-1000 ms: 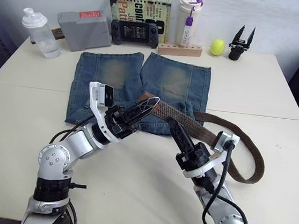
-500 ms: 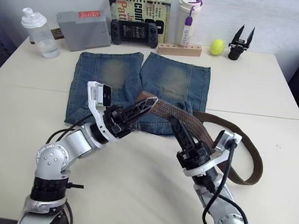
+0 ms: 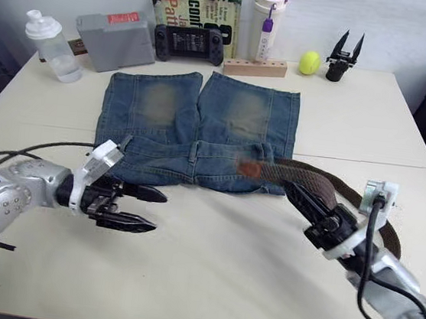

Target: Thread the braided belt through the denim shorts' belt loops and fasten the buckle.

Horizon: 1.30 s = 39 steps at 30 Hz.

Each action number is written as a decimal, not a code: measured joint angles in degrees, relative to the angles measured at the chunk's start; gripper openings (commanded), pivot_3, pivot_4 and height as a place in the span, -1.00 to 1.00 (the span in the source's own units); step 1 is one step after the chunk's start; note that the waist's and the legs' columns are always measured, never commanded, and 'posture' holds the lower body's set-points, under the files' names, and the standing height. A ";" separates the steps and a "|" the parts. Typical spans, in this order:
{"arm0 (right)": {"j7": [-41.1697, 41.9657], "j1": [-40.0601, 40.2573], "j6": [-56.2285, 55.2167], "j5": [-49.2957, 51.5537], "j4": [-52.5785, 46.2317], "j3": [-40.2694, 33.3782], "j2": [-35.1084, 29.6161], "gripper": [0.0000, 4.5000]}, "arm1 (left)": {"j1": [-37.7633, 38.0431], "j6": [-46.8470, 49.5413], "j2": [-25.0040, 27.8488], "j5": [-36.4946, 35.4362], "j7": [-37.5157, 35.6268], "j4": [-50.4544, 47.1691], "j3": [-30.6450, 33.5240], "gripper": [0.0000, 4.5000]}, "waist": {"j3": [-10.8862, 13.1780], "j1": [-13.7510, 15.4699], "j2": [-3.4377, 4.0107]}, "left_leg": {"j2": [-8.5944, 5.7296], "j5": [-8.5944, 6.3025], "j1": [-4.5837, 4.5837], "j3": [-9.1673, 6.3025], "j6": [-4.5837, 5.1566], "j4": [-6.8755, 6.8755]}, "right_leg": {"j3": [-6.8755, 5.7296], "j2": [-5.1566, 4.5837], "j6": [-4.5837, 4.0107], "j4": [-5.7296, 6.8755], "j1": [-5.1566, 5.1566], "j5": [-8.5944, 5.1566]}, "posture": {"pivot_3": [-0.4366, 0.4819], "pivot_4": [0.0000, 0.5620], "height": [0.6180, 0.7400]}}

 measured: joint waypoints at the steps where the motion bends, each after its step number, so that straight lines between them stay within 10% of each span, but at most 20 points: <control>1: 0.58 0.87 0.75 0.01 -0.10 -1.05 -1.82 -1.00 | -3.19 -4.93 -2.58 3.84 -0.70 3.60 -0.43 0.99 | 0.00 0.23 0.00 | 0.01 0.01 -0.02 -0.02 0.03 0.00 | -0.07 0.00 0.00 -0.03 0.03 0.00 | -0.05 -0.47 0.27; 13: 0.93 5.01 5.32 -2.11 -1.53 -11.34 -11.38 -1.00 | -16.97 -35.84 -32.83 28.13 3.17 26.01 -9.74 0.99 | 0.05 -0.11 -0.17 | -0.01 0.11 -0.82 -0.13 1.37 1.28 | -0.51 -0.01 0.67 -0.06 0.15 0.36 | -0.05 -0.47 0.27; 22: -1.26 7.37 6.48 -2.74 -1.77 -16.82 -11.56 -1.00 | -25.90 -58.72 -43.54 49.15 27.23 50.85 -13.36 0.99 | 0.09 0.48 -0.24 | 0.00 0.08 -0.88 -0.21 1.75 1.22 | -0.49 -0.17 0.73 -0.19 0.07 0.80 | -0.05 -0.47 0.27; 33: -16.17 6.66 6.19 1.79 -2.43 -17.38 -11.16 -1.00 | -30.34 -70.97 -44.45 63.02 43.15 61.23 -17.97 -0.88 | 0.10 0.95 -0.26 | 0.00 0.14 -0.91 -0.17 1.66 1.35 | -0.54 -0.28 0.76 -0.12 0.04 0.82 | -0.05 -0.47 0.27; 39: -23.33 2.98 5.44 8.52 0.26 -17.42 -13.05 -1.00 | -26.55 -77.42 -41.34 57.13 30.54 56.03 -17.54 -0.99 | 0.08 0.78 -0.22 | 0.00 0.22 -0.93 -0.09 1.49 1.28 | -0.72 -0.25 0.58 -0.12 -0.03 0.71 | -0.05 -0.47 0.27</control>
